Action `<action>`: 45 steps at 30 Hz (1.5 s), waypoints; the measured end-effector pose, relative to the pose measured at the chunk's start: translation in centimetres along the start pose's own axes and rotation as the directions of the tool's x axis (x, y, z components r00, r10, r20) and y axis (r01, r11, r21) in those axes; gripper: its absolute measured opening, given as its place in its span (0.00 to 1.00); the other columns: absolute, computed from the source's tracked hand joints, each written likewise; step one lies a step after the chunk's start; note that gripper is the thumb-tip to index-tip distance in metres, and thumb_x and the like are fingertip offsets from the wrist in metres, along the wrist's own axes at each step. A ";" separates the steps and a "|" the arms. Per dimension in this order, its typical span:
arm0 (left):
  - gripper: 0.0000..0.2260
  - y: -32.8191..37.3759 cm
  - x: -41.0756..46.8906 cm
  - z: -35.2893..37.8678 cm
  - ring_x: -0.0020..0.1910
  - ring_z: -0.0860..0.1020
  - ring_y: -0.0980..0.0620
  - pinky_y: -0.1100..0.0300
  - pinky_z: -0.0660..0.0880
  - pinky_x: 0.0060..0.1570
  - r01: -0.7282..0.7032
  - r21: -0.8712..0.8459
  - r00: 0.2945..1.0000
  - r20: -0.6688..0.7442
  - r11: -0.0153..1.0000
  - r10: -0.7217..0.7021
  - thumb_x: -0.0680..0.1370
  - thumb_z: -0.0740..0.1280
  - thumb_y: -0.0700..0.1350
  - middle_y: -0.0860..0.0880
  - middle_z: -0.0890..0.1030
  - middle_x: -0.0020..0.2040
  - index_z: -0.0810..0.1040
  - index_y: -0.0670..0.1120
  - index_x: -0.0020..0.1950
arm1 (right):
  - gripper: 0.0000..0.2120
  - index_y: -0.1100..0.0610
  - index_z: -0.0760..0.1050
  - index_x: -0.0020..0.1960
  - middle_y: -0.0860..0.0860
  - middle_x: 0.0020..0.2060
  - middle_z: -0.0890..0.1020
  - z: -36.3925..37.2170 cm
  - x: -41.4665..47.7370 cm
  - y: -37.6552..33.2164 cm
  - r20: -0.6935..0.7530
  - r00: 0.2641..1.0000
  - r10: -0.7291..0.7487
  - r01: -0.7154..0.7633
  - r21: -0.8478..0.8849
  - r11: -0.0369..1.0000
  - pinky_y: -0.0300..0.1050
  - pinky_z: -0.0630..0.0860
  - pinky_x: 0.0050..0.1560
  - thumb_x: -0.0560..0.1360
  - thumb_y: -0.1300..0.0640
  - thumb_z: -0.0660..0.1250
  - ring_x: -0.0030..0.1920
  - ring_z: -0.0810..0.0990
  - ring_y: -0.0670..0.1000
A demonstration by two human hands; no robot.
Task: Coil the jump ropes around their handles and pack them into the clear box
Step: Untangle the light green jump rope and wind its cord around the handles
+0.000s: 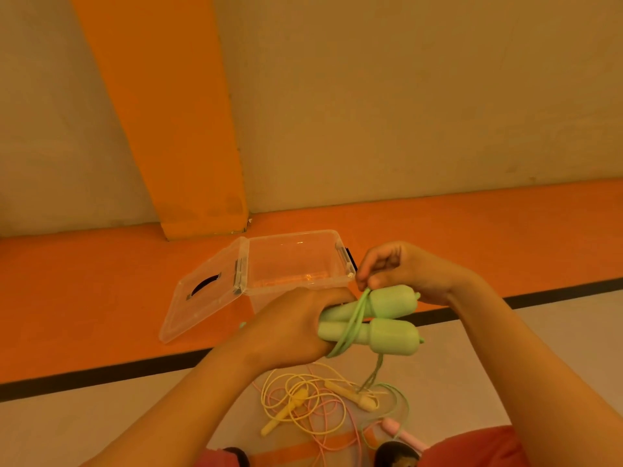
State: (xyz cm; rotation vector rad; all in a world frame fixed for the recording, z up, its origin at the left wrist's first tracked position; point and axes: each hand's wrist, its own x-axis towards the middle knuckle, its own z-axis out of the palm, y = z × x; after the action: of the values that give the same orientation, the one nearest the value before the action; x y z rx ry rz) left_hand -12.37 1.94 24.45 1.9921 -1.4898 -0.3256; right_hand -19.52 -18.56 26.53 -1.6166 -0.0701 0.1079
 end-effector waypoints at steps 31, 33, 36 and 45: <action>0.25 -3.4 0.1 -1.2 0.37 0.77 0.44 0.45 0.74 0.34 0.230 -0.060 0.798 -0.559 0.971 -0.224 0.71 0.68 0.37 0.52 0.80 0.39 0.69 0.61 0.61 | 0.05 0.48 0.78 0.39 0.45 0.28 0.75 -0.8 -0.4 2.3 -0.402 0.885 -0.233 -0.131 -0.697 0.705 0.42 0.66 0.32 0.73 0.53 0.70 0.29 0.69 0.43; 0.26 -3.9 0.2 -1.1 0.39 0.77 0.42 0.45 0.74 0.34 0.304 -0.069 0.769 -0.571 0.950 -0.287 0.71 0.67 0.36 0.53 0.78 0.38 0.69 0.60 0.62 | 0.04 0.46 0.77 0.41 0.45 0.29 0.76 -0.2 -0.2 2.3 -0.360 0.879 -0.312 -0.116 -0.797 0.592 0.43 0.66 0.32 0.74 0.52 0.69 0.30 0.71 0.44; 0.26 -4.6 0.4 -1.0 0.43 0.77 0.39 0.48 0.74 0.34 0.397 -0.034 0.740 -0.580 0.917 -0.342 0.71 0.65 0.38 0.47 0.79 0.44 0.68 0.60 0.63 | 0.03 0.46 0.78 0.46 0.44 0.30 0.75 1.4 -0.1 2.0 -0.279 0.862 -0.423 -0.078 -0.898 0.433 0.44 0.67 0.30 0.74 0.49 0.68 0.30 0.72 0.45; 0.23 -2.7 0.8 0.9 0.48 0.79 0.45 0.58 0.66 0.36 0.416 0.436 0.881 -0.411 0.798 -0.235 0.76 0.64 0.45 0.49 0.81 0.50 0.64 0.58 0.69 | 0.08 0.55 0.79 0.45 0.45 0.36 0.74 4.1 0.7 1.2 0.019 0.826 -0.564 0.210 -0.938 0.276 0.35 0.68 0.36 0.74 0.51 0.66 0.36 0.69 0.39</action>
State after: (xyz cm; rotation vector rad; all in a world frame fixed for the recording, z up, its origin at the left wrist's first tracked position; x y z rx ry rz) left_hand -10.45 1.33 22.27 2.5816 -1.0671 0.3115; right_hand -19.30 -14.50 25.11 -2.6951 -0.3389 -0.7611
